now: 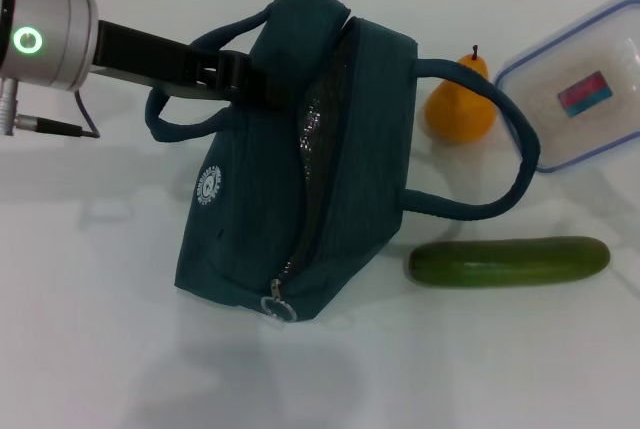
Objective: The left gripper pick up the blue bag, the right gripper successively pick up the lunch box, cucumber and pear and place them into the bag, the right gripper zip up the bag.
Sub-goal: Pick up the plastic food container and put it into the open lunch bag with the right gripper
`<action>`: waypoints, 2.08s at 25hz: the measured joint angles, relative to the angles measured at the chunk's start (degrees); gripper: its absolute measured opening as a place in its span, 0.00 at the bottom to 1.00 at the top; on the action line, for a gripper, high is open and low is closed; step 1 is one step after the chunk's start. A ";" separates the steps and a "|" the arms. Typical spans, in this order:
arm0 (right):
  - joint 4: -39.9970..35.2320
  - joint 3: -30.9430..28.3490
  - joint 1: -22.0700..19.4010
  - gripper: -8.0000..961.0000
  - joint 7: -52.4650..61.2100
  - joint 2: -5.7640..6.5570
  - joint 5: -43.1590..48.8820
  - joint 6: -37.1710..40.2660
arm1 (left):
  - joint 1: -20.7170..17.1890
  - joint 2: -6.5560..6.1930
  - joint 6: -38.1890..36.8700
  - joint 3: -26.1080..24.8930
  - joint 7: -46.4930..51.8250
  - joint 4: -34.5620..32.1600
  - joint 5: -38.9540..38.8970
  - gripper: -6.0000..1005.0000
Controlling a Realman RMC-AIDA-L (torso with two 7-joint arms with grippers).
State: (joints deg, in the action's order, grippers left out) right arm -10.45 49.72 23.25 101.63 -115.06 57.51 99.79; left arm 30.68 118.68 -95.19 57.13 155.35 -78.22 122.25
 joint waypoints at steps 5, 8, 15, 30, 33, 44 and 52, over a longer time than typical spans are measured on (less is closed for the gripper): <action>0.05 0.02 -0.83 0.11 1.02 0.09 -1.40 0.14 | 0.00 0.10 -0.07 0.00 -0.12 0.02 0.00 0.07; 0.07 0.02 -1.13 0.11 1.63 0.12 -2.43 0.24 | 0.00 0.14 -0.09 0.00 -0.14 0.24 0.08 0.07; 0.08 -0.66 -1.50 0.11 3.98 0.35 -5.76 2.11 | 0.33 0.07 -0.09 0.19 0.00 0.12 0.17 0.07; 0.75 -0.03 6.40 0.11 8.45 -0.82 -7.22 8.27 | 1.67 0.39 -0.25 0.62 -0.32 0.33 0.08 0.07; 3.11 0.69 9.81 0.11 8.50 -0.94 -6.96 8.69 | 2.00 0.52 -0.26 0.77 -0.39 0.38 0.13 0.07; 4.42 6.99 15.95 0.11 7.10 -1.13 -6.86 3.45 | 2.43 0.66 -0.26 3.03 -0.40 0.39 -0.64 0.07; 3.97 12.17 17.76 0.11 5.22 -1.12 -6.89 -3.40 | 2.46 0.70 -0.22 3.47 -0.99 0.35 -0.90 0.07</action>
State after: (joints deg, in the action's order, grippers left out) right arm -6.48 61.90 41.01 106.86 -116.18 50.62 96.39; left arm 33.13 119.38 -95.40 60.60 154.36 -77.88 121.34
